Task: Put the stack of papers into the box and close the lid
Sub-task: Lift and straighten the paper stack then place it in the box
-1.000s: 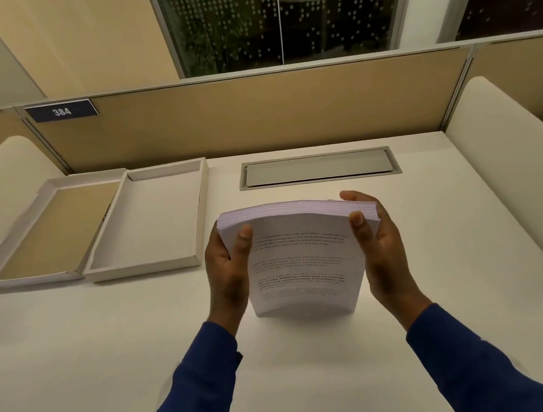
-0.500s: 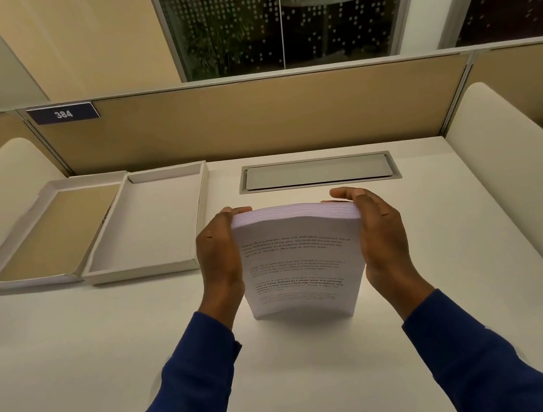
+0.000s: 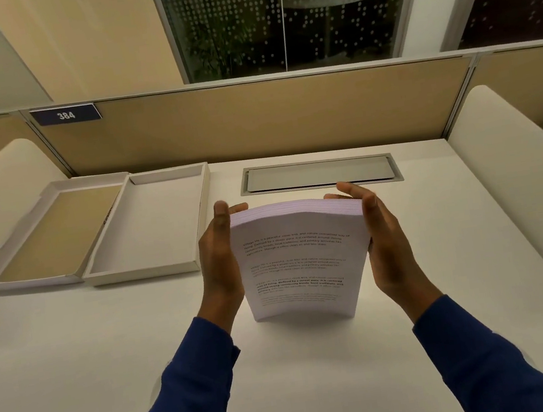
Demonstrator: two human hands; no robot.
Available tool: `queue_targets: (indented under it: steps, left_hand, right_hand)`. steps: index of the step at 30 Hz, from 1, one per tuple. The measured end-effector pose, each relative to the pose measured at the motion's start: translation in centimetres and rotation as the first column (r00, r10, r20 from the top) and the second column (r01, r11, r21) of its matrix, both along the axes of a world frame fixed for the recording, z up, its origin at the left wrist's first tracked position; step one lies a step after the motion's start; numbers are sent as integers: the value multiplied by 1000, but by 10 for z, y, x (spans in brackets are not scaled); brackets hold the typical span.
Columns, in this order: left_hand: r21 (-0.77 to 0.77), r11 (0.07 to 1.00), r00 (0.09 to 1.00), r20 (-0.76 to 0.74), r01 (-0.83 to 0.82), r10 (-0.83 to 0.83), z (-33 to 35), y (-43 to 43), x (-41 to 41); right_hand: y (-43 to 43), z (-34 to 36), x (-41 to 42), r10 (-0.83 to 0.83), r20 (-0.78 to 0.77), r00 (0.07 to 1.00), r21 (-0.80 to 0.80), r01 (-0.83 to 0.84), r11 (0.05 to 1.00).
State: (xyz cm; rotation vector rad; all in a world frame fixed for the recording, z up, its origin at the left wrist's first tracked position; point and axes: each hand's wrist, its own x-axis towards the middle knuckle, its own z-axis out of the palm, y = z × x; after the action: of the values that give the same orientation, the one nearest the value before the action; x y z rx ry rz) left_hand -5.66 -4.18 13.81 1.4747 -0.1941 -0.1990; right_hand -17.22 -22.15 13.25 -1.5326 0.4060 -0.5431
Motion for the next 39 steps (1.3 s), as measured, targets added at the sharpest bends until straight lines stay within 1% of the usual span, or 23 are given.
queue_targets:
  steps: [2,3,6,8,11,15,18,21,25,27,30,34,36,39]
  left_hand:
    - [-28,997,995,66,78,-76,-16,4,-5]
    - [-26,996,993,76,90,-88,-26,6,-8]
    - [21,999,995,83,50,-52,-60,9,-21]
    - [74,997,994,108,-6,-2,-75,6,-27]
    - [46,996,992,102,-72,67,-75,1,-33]
    - [-3,998,989,132,-67,66,-73,6,-33]
    - [18,998,993,109,-55,53,-85,10,-36]
    - [47,998,993,119,-30,24,-95,15,-29]
    - [143,987,996,39,72,-78,-116,24,-23]
    - [198,974,994,-7,109,-110,-129,29,-24]
    - [246,959,990,-35,140,-136,-134,33,-15]
    - [277,941,981,-65,195,-184,-128,38,0]
    - [270,942,979,-98,199,-178,-129,43,3]
    - [261,943,975,-131,208,-178,-132,56,8]
  right_hand:
    - [0,-18,-8,43,8,999,-19,-43,999]
    - [2,-28,-12,47,-8,999,-23,-47,999]
    - [15,-59,-17,1,-65,998,-32,-3,999]
    - [24,-71,-16,-32,-65,997,-25,30,999]
    - [30,-73,-15,-45,-42,998,50,47,998]
    - [26,-72,-19,-48,-24,999,28,48,998]
    - [31,-79,-25,-38,-54,998,16,39,999]
    - [30,-89,-27,-43,-76,996,-10,42,999]
    - [24,-110,-34,-7,-150,989,48,14,999]
    - [21,-116,-37,-1,-191,982,49,11,999]
    - [14,-109,-35,4,-215,977,-18,-8,1000]
    - [5,-98,-23,62,-249,967,-72,-82,994]
    - [6,-95,-15,87,-259,962,-15,-95,995]
    - [14,-96,-3,112,-274,955,122,-81,989]
